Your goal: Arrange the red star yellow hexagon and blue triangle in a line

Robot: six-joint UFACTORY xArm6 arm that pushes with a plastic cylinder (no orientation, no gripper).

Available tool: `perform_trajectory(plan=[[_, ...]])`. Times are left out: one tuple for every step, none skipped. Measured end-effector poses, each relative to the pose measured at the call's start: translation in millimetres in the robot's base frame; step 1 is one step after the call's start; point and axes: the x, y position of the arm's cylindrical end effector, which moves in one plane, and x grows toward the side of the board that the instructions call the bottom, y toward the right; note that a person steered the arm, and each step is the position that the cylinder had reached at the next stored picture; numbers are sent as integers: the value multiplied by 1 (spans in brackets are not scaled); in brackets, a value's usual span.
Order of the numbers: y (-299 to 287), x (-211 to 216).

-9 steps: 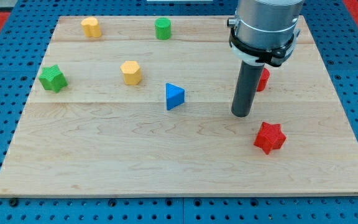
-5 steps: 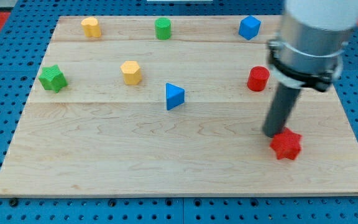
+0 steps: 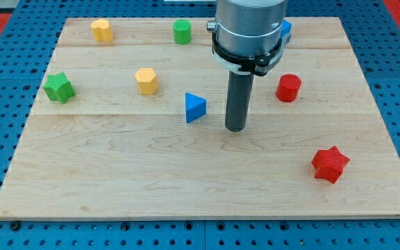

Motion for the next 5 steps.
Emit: perform_trajectory(plan=[[-17, -10], [-30, -52], [-43, -106], [-145, -147], [-176, -123]])
